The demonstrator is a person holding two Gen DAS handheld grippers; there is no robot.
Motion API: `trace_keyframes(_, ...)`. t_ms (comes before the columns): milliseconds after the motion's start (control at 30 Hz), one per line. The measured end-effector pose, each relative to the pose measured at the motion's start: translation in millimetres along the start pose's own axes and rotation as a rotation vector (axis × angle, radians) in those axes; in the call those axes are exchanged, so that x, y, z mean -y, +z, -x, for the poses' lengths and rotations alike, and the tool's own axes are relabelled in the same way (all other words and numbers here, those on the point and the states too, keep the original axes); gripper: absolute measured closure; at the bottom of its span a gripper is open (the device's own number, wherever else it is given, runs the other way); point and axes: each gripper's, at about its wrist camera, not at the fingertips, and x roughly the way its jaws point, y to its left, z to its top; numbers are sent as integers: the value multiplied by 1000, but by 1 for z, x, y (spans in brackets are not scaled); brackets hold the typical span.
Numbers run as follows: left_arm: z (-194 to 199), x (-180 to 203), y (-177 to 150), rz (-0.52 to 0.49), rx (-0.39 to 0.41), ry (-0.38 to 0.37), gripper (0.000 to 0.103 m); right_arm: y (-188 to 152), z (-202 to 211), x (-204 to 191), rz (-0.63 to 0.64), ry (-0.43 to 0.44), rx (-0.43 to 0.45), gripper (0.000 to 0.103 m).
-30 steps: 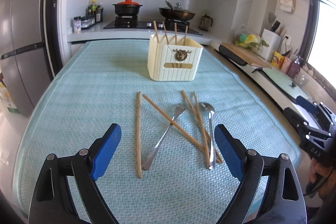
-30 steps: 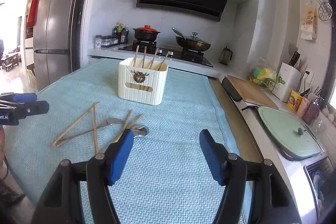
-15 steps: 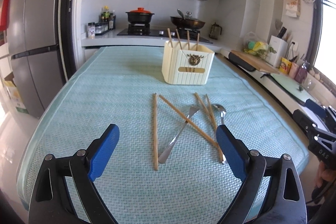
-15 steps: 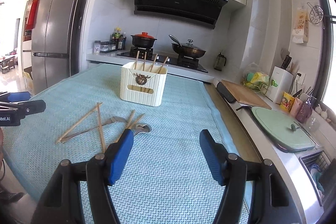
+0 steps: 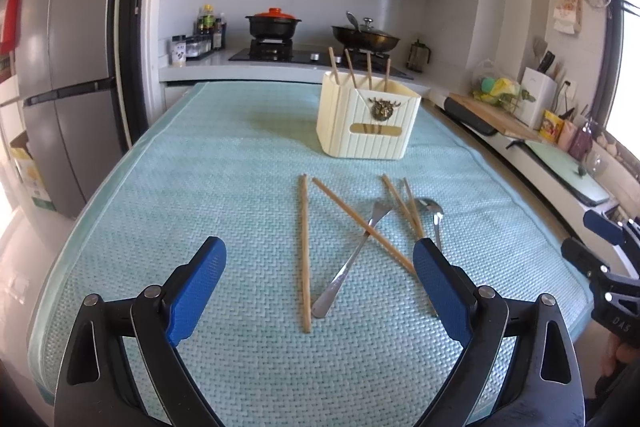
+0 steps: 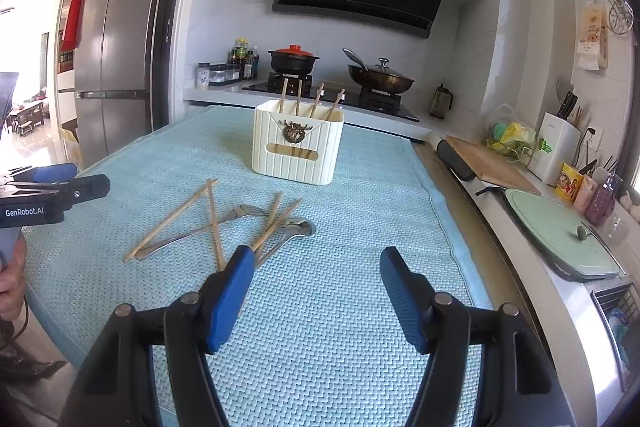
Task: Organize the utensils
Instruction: 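Withdraw the open left gripper back toward the remaining utensils, then move the left gripper onto the steel fork while the right gripper moves onto the steel spoon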
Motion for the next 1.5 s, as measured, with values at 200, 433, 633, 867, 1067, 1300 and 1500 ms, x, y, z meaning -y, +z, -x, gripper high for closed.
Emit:
trace_keyframes(200, -7, 3, 0, -17, -15, 15, 8, -12, -10, 3, -21, 21, -37, 36)
trace_keyframes(433, -26, -11, -10, -31, -74, 69, 6, -22, -41, 25, -83, 5, -140, 36)
trace_keyframes(633, -46, -28, 1, 12, -121, 82, 6, -8, -73, 38, -181, 69, -200, 36)
trace_keyframes(867, -69, -37, 18, -5, -170, 80, 6, 11, -102, 24, -209, 172, -236, 47)
trace_keyframes(1067, -85, -38, 15, 14, -200, 68, 6, 10, -134, 17, -249, 230, -311, 56)
trace_keyframes(1300, -113, -41, 18, -10, -241, 108, 7, 14, -193, 12, -337, 283, -416, 66)
trace_keyframes(1500, -113, -44, 19, -39, -251, 125, 7, 19, -225, 6, -349, 256, -478, 77)
